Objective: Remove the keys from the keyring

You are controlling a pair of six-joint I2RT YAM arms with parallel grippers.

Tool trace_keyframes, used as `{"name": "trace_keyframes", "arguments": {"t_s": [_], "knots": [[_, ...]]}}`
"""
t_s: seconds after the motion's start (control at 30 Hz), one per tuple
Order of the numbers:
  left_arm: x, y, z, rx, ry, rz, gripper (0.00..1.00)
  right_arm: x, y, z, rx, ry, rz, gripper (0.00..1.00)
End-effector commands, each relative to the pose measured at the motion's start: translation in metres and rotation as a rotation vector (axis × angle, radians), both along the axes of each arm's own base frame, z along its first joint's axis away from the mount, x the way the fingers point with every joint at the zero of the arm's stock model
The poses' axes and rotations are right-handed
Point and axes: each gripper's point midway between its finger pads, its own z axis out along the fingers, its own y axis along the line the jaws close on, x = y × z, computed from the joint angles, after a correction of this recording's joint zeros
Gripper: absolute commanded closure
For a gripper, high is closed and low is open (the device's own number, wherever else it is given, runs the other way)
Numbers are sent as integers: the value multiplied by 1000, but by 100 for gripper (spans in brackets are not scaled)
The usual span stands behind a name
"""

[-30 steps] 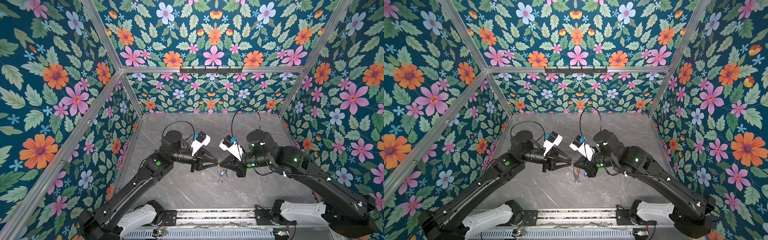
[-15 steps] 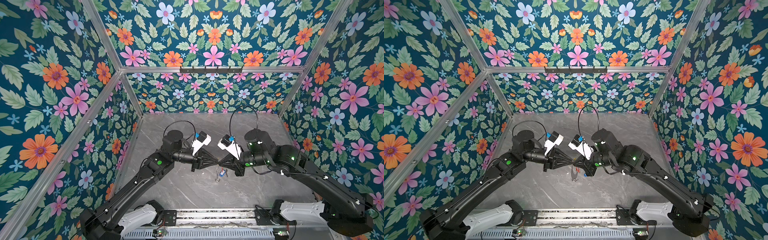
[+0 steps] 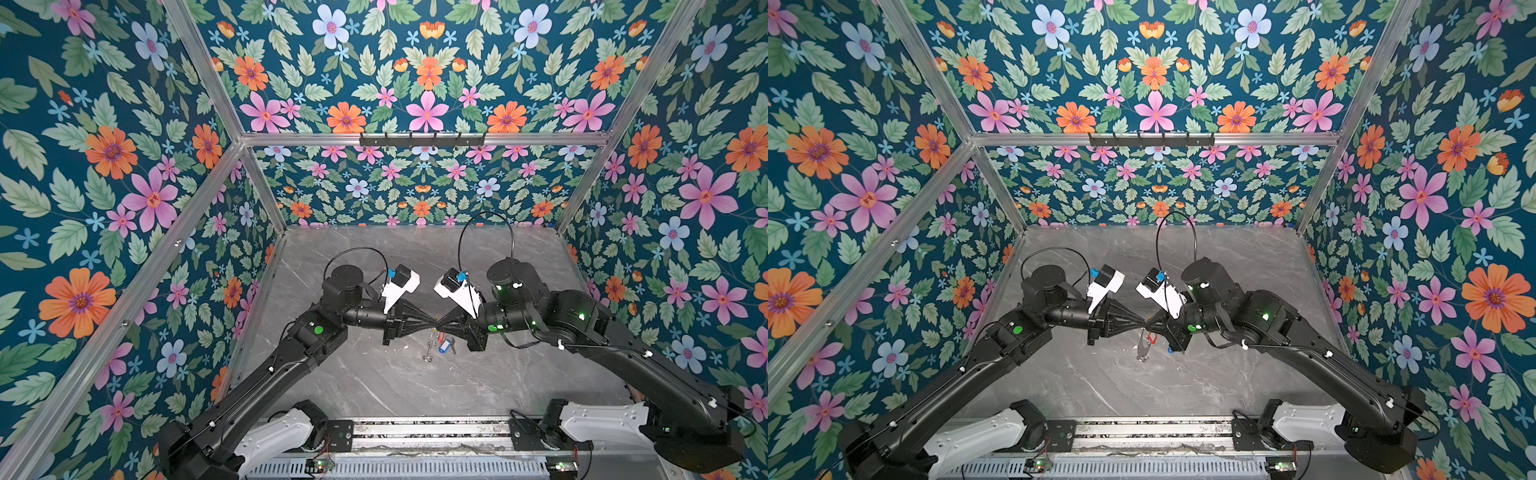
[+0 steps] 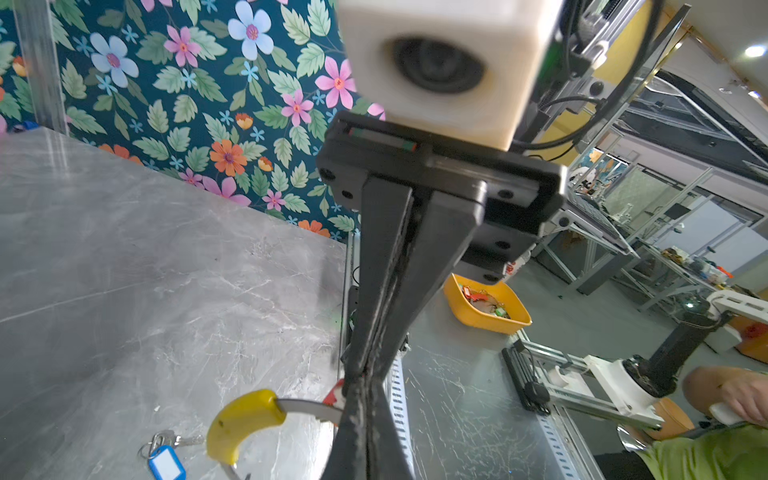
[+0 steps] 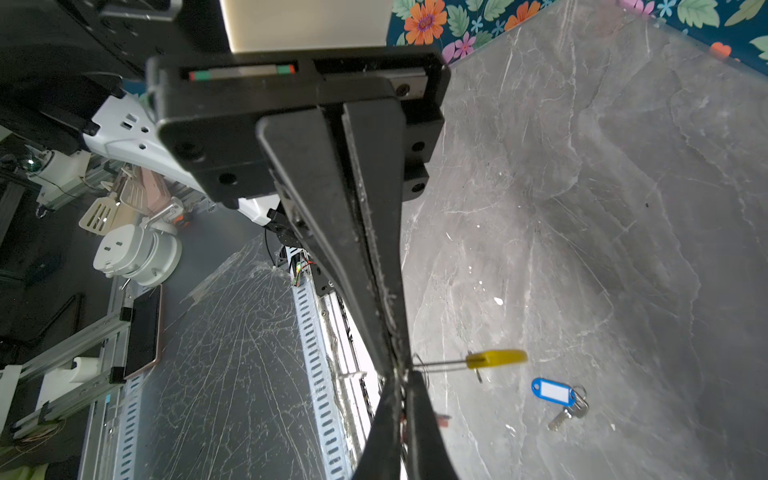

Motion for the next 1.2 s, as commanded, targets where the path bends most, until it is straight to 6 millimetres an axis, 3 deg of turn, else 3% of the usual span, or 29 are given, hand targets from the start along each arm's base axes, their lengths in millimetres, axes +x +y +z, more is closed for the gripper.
{"name": "trace_keyframes", "arguments": {"t_s": [0.0,0.1,0.2,0.63,0.9,1.17], "knots": [[2,2,19,-72,-69,31,100,7,-1,18,72,-85,-31,78],[1,3,20,-86,-76,34,100,4,-8,28,134,-136,-43,64],[0,4,21,-90,-74,30,100,2,-15,36,202,-184,-57,57],[-13,6,23,-105,-64,-44,100,-12,-13,31,295,-196,23,49],[-15,7,24,-109,-64,-52,100,-16,-10,33,334,-131,88,56],[-14,6,23,-109,-62,-49,100,-14,-5,27,316,-101,99,72]]}}
